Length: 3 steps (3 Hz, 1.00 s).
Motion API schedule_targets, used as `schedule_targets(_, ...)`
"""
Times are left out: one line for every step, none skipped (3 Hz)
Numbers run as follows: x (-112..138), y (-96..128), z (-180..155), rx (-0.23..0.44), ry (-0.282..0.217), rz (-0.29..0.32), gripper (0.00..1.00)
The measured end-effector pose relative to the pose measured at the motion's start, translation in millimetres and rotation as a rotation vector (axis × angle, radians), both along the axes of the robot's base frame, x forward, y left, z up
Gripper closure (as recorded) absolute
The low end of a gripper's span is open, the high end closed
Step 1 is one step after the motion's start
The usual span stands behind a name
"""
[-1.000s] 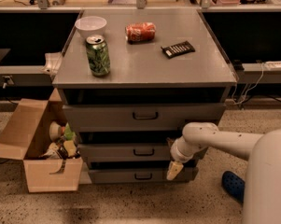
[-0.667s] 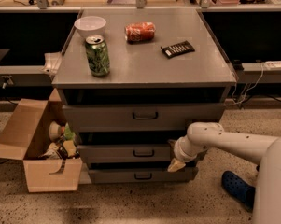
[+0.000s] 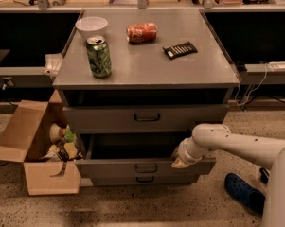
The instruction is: Open middle drawer
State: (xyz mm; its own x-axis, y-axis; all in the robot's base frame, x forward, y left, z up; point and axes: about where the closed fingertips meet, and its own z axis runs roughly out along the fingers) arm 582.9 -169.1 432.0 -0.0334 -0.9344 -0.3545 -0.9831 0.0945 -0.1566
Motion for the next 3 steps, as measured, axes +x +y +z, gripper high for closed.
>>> schedule_targets(-15.5,3.1,7.7,0.015,0.002,0.028,0.87)
schedule_targets(-16.7,3.4,7.8,0.016,0.001,0.030,0.64)
schedule_targets(-16.8,3.4,7.7,0.016,0.002,0.030,0.39)
